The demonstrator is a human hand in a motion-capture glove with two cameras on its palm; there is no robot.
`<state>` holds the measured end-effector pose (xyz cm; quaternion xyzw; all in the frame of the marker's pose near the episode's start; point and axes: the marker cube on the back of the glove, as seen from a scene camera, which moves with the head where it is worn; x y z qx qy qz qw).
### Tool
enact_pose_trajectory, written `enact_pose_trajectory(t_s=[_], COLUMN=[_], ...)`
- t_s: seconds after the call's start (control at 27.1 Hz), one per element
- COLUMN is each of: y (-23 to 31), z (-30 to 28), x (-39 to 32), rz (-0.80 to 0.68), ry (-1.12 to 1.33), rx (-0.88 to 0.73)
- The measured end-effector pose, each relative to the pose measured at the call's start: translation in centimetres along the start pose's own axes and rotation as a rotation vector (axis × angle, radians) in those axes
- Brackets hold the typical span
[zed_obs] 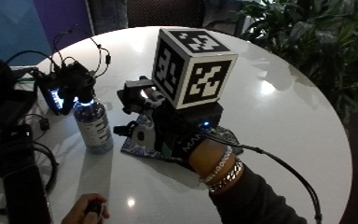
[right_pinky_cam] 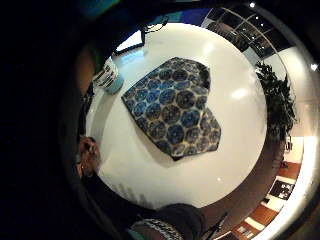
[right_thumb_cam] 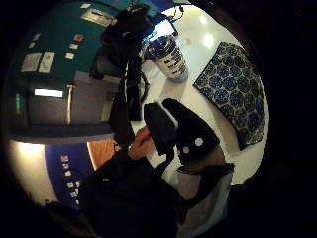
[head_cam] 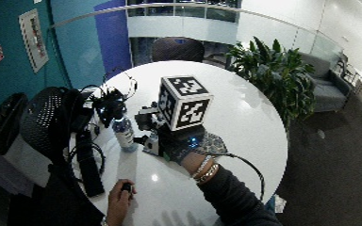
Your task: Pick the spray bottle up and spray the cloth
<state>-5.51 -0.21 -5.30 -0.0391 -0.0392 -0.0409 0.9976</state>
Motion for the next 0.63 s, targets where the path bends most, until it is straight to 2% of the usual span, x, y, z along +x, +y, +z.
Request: enact_pose_trajectory(t_s=[0.41,0.63], y=[0.15,0.46], z=[-0.39,-0.14], x=[0.33,0.51], rz=[0.014,0.025], ry=[0.057,0.070], rx=[-0.090,-0.080])
